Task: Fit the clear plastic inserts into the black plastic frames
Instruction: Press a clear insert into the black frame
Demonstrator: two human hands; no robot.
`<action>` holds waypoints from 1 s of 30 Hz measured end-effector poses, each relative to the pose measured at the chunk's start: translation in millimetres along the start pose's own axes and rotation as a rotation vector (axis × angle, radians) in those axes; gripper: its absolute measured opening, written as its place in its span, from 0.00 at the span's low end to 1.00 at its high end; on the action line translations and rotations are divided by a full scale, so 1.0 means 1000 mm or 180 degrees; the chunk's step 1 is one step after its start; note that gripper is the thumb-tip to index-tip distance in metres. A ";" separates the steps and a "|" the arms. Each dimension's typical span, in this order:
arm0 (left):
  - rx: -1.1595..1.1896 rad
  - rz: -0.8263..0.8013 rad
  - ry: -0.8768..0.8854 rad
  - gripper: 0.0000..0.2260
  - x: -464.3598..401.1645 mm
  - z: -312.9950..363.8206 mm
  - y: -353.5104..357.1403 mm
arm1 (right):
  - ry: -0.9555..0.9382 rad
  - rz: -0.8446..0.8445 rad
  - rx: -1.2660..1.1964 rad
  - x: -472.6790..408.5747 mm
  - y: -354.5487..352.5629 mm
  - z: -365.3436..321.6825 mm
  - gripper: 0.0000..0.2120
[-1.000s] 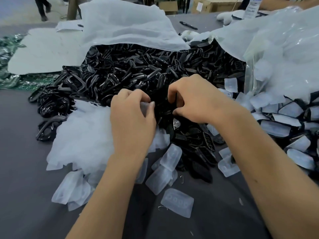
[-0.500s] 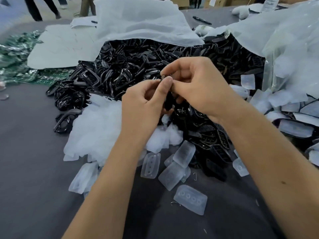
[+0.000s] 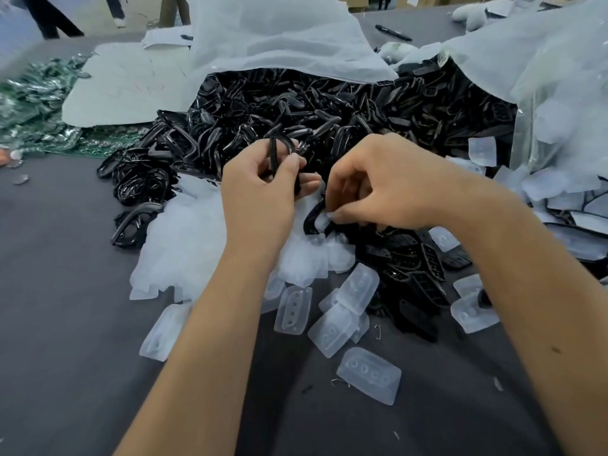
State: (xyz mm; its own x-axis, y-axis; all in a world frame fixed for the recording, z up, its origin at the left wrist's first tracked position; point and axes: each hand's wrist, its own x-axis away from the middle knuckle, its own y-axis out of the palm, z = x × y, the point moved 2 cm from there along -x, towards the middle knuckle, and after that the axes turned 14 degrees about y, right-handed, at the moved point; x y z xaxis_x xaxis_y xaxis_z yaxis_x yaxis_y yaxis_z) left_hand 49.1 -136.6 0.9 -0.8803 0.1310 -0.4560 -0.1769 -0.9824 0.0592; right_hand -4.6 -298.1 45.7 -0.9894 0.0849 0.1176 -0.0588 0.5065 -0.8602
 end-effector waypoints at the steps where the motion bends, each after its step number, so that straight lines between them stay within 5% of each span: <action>1: -0.0043 -0.0031 0.0035 0.05 0.001 0.000 0.001 | 0.0050 -0.0010 0.0221 0.001 -0.002 0.001 0.06; 9: -0.0241 -0.0206 0.0100 0.02 0.006 0.003 0.006 | 0.0854 -0.1142 0.0409 0.017 -0.013 0.006 0.10; 12: -0.0432 -0.0240 0.0100 0.04 0.006 0.001 0.007 | 0.1035 -0.1053 0.0849 0.015 -0.003 -0.003 0.15; 20: -0.0386 -0.0284 -0.0150 0.08 0.005 -0.003 0.007 | 0.0690 -0.0720 0.1216 0.015 -0.012 -0.001 0.06; 25: -0.0200 -0.0246 -0.0374 0.13 0.003 -0.003 0.008 | 0.0513 -0.0583 0.0032 0.010 -0.027 0.023 0.07; 30: 0.0043 -0.0127 -0.0467 0.15 0.004 0.000 0.009 | 0.0529 -0.0322 -0.2081 0.001 -0.005 0.035 0.04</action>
State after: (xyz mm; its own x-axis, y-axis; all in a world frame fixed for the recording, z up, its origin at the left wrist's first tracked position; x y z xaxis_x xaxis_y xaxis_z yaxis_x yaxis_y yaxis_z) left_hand 44.5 -144.8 -0.7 -0.9272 0.1888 -0.3234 -0.2181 -0.9743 0.0562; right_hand -9.8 -330.5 33.2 -0.9467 0.1141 0.3011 -0.0059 0.9288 -0.3706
